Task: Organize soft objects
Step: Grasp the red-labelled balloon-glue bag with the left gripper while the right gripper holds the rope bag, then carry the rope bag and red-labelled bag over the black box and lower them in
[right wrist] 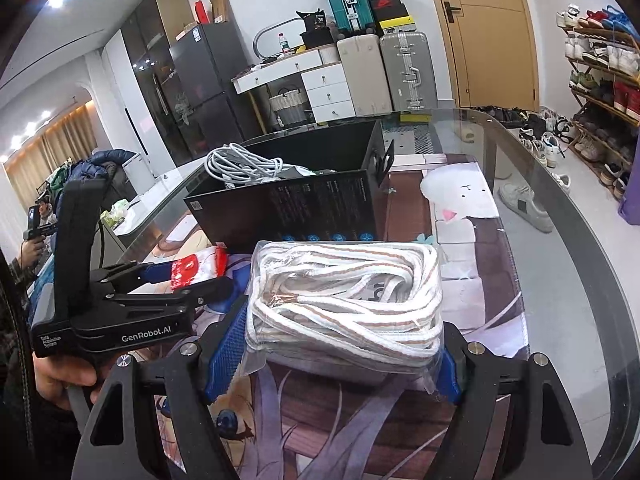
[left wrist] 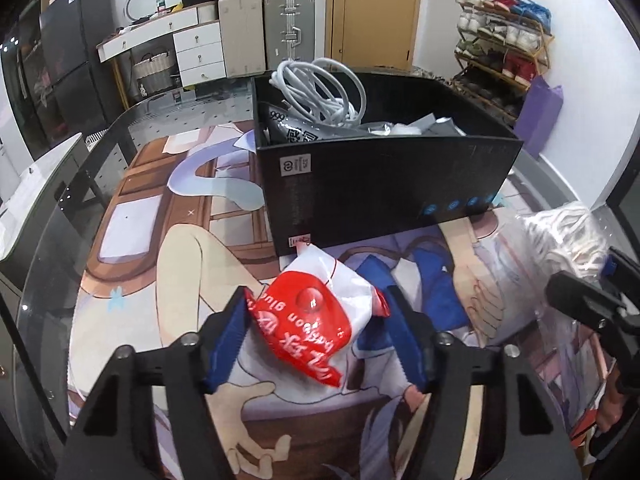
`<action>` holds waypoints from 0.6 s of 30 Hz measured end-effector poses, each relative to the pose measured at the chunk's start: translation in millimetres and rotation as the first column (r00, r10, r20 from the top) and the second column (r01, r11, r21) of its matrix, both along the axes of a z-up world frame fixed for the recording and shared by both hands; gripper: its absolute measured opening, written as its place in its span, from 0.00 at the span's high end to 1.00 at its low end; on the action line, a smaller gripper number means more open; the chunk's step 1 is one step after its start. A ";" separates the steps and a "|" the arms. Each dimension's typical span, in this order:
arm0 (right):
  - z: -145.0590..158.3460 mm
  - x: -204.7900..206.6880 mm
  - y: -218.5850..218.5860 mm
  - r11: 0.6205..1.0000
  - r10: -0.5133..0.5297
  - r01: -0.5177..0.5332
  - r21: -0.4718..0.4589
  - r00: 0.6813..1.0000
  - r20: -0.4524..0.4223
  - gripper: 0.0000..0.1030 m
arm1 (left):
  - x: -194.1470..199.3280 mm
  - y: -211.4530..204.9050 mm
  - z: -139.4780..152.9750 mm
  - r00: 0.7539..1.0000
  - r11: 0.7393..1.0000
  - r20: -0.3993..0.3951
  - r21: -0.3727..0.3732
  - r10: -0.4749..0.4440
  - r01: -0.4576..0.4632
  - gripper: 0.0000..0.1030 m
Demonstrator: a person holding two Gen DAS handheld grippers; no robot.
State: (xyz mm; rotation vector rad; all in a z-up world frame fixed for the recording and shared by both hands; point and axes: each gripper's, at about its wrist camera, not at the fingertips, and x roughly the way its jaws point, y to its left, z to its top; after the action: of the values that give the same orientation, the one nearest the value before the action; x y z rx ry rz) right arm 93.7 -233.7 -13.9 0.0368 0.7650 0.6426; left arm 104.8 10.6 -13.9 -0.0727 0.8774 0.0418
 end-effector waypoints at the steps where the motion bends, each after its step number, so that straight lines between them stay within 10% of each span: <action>1: 0.6 -0.8 0.6 1.000 0.002 -0.002 0.000 1.000 0.005 0.24 | -0.8 1.1 0.5 1.000 1.000 0.001 -0.009 0.001 -0.001 0.40; 18: 13.1 -10.5 10.6 1.000 0.025 -0.025 0.012 0.998 0.052 0.24 | -23.4 2.6 42.9 0.994 0.995 0.105 -0.093 -0.018 0.028 0.40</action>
State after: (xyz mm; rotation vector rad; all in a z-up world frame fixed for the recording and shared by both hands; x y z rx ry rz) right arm 83.2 -223.1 -0.8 0.0218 0.7123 0.6694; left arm 81.4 13.3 29.0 -0.1514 0.7761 -0.0249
